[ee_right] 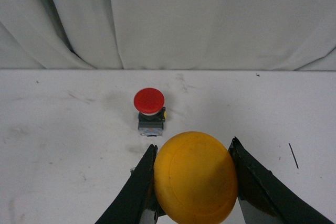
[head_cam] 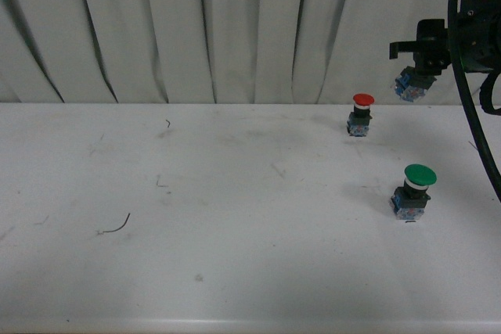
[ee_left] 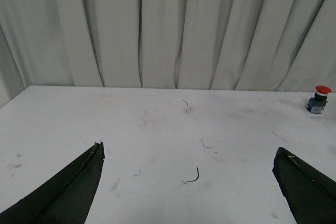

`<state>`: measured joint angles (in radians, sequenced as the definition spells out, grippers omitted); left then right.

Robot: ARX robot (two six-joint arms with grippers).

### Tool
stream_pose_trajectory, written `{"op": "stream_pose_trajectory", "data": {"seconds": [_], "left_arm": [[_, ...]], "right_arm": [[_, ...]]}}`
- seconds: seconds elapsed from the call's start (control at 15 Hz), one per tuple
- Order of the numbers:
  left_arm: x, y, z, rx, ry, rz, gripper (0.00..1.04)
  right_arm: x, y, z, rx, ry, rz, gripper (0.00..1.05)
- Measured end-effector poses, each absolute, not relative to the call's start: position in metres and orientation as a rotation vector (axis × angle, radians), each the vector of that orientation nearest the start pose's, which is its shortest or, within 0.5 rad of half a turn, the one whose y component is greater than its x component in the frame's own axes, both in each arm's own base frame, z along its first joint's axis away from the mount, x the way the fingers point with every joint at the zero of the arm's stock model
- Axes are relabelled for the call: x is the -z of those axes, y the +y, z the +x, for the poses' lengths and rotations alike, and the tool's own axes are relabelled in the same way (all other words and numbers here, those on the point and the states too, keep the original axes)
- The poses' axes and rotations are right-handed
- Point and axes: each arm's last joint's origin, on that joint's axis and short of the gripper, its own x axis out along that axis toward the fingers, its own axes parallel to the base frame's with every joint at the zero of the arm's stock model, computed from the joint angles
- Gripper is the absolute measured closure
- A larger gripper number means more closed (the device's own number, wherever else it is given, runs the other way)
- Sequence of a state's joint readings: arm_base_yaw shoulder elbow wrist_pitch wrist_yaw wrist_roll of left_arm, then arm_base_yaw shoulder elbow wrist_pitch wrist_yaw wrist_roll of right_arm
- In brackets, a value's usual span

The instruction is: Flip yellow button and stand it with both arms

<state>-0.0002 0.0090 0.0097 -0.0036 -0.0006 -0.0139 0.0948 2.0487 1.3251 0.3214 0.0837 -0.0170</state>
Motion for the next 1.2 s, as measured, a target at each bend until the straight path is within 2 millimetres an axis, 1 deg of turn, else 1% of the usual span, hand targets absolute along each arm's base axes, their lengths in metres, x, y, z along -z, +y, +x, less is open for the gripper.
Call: {"op": "stream_pose_trajectory", "data": {"seconds": [0.2,0.33,0.66,0.73,0.8,1.2], "left_arm": [[-0.166,0.0,0.098,0.0,0.003,-0.014,0.07],[-0.166,0.0,0.098,0.0,0.003,-0.014,0.07],[-0.166,0.0,0.098,0.0,0.003,-0.014,0.07],[-0.166,0.0,0.098,0.0,0.003,-0.014,0.07],[-0.166,0.0,0.098,0.0,0.003,-0.014,0.07],[-0.166,0.0,0.098,0.0,0.003,-0.014,0.07]], "right_arm": [[-0.173,0.038,0.463,0.016,0.438,-0.105,0.69],[-0.159,0.039,0.47,0.044,0.474,-0.149,0.69],[-0.126,0.056,0.48,0.066,0.579,-0.249,0.69],[-0.122,0.057,0.481,0.065,0.591,-0.26,0.69],[-0.118,0.063,0.483,0.06,0.592,-0.284,0.69],[-0.103,0.07,0.495,0.067,0.622,-0.343,0.69]]}}
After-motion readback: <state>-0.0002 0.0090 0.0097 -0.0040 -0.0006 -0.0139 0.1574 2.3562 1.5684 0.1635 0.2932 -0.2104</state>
